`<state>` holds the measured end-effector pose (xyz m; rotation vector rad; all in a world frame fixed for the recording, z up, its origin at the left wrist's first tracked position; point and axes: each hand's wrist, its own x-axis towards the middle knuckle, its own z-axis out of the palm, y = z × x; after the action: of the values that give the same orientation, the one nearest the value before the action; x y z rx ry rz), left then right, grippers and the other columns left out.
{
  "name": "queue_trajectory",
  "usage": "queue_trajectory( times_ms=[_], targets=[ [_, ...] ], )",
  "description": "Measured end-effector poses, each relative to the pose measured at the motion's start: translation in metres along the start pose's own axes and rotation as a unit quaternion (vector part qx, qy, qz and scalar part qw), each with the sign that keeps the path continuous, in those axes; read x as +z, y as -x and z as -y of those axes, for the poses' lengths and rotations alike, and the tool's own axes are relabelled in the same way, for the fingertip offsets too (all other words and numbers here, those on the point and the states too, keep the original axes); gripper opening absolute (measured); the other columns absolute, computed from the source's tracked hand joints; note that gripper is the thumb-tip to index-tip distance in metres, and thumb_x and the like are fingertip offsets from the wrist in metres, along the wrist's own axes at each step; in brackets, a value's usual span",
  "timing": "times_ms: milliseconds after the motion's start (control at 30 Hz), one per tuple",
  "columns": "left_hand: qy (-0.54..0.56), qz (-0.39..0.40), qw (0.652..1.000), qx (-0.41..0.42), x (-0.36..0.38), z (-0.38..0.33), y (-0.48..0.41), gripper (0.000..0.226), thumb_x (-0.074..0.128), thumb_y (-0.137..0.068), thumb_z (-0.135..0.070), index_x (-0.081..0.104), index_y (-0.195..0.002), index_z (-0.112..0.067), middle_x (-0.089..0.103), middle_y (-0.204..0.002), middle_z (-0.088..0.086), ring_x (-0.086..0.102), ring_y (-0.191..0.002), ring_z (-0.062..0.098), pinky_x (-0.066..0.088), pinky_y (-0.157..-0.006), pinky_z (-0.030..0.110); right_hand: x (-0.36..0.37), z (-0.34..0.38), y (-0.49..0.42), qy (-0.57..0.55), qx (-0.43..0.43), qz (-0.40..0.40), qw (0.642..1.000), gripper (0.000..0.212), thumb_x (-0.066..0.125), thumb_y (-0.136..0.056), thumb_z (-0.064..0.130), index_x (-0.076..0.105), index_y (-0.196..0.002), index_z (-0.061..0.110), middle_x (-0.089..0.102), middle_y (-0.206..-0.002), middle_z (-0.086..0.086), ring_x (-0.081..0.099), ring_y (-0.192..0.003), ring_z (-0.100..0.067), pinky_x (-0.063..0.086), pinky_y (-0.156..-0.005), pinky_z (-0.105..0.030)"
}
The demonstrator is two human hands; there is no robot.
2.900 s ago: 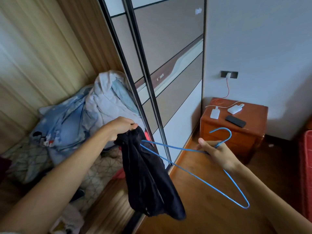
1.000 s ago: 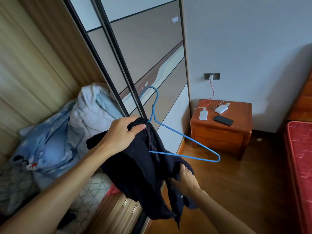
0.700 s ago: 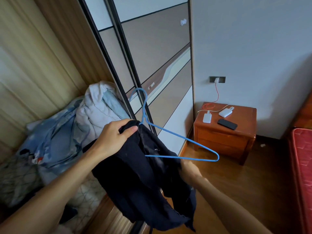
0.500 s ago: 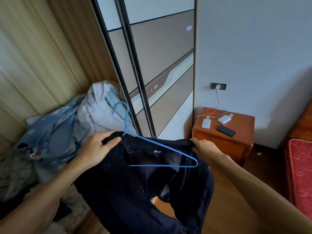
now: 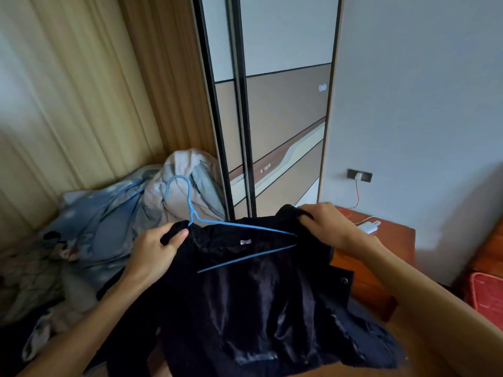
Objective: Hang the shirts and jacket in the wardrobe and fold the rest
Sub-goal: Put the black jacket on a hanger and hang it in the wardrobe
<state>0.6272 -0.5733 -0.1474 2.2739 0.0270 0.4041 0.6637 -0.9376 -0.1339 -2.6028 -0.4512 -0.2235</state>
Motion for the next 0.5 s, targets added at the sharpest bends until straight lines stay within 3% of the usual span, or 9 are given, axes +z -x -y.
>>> queue_trajectory(
  times_ms=[67,133,267,400,500],
  targets=[
    [0.001,-0.011,1.0,-0.005,0.002,0.002,0.001,0.034,0.066,-0.086,-0.048,0.074,-0.11,-0.025,0.075,-0.089,-0.011,0.07,-0.092,0.018,0.055,-0.086,0.041,-0.005,0.021,0.0,-0.02,-0.005,0.0,1.0,0.021,0.048,-0.098,0.015,0.065,-0.089,0.005,0.067,-0.082,-0.006,0.059,-0.076,-0.023,0.044,-0.071,-0.033],
    [0.015,-0.022,0.999,-0.018,0.002,-0.003,0.0,0.025,0.069,-0.089,-0.04,0.075,-0.107,-0.023,0.074,-0.084,-0.011,0.07,-0.089,0.019,0.055,-0.083,0.04,-0.009,0.042,-0.001,-0.035,-0.003,-0.009,0.999,0.022,0.049,-0.097,0.017,0.063,-0.085,0.006,0.065,-0.077,-0.005,0.059,-0.073,-0.023,0.044,-0.067,-0.033],
    [0.037,-0.058,0.997,-0.033,0.004,-0.023,0.004,0.024,0.07,-0.087,-0.041,0.075,-0.094,-0.018,0.074,-0.081,-0.002,0.068,-0.085,0.022,0.053,-0.079,0.038,0.004,0.085,-0.004,-0.062,0.026,-0.1,0.993,0.024,0.05,-0.095,0.02,0.058,-0.079,0.004,0.065,-0.076,-0.014,0.057,-0.073,-0.032,0.046,-0.067,-0.041],
    [0.09,-0.015,0.995,-0.041,0.018,-0.056,0.023,0.019,0.069,-0.09,-0.037,0.072,-0.084,-0.018,0.071,-0.073,-0.004,0.067,-0.076,0.015,0.048,-0.065,0.029,0.044,0.146,-0.003,-0.119,-0.033,-0.118,0.985,0.015,0.051,-0.093,0.016,0.054,-0.081,0.008,0.065,-0.077,-0.016,0.054,-0.071,-0.033,0.039,-0.064,-0.038],
    [0.183,-0.037,0.977,-0.1,0.013,-0.063,0.025,0.022,0.069,-0.089,-0.041,0.073,-0.086,-0.019,0.075,-0.079,-0.003,0.071,-0.082,0.017,0.057,-0.077,0.037,0.054,0.167,-0.002,-0.171,-0.076,-0.128,0.974,0.012,0.051,-0.092,0.014,0.052,-0.082,0.008,0.059,-0.067,-0.003,0.047,-0.059,-0.022,0.038,-0.059,-0.034]
  ],
)
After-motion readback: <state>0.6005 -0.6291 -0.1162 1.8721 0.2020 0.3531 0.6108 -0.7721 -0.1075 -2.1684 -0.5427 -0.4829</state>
